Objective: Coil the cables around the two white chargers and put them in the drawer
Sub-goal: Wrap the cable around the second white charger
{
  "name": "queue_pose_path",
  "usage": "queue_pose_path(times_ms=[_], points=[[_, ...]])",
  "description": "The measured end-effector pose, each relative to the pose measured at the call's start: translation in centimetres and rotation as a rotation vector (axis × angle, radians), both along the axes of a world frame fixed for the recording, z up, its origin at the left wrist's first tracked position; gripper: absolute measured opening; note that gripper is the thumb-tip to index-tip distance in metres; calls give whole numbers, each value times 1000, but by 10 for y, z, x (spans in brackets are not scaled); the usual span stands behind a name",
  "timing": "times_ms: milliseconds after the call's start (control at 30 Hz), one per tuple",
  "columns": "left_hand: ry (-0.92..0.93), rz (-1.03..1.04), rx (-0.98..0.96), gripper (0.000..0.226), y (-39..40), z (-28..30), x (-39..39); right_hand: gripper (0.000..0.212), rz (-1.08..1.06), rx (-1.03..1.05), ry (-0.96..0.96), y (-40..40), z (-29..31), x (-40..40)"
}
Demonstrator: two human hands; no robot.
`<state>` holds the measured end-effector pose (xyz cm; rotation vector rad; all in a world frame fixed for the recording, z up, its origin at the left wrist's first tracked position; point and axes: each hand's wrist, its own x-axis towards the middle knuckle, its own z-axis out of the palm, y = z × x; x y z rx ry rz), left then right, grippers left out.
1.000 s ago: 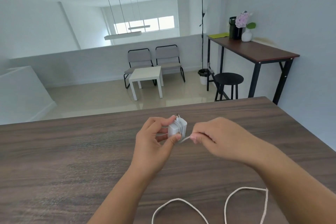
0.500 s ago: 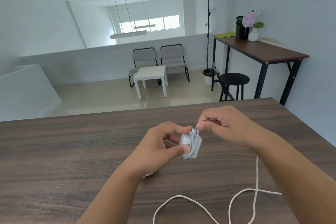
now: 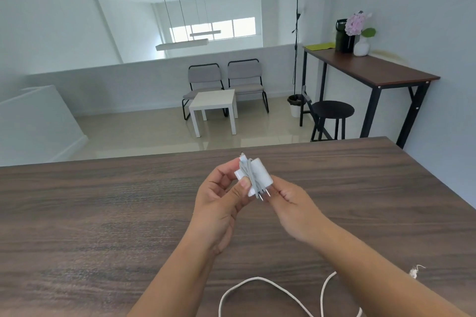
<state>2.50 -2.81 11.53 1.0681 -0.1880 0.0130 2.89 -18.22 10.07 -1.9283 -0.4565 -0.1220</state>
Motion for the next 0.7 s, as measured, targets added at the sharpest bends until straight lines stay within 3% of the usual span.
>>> queue_pose_path(times_ms=[233, 433, 533, 700], points=[[-51, 200, 257, 27, 2, -2, 1, 22, -8, -552, -191, -11, 9, -7], [-92, 257, 381, 29, 10, -1, 3, 27, 12, -831, -313, -19, 26, -7], [-137, 308, 552, 29, 14, 2, 1, 29, 30, -922, -346, -20, 43, -12], [-389, 211, 853, 34, 16, 3, -4, 25, 62, -1005, -437, -27, 68, -12]])
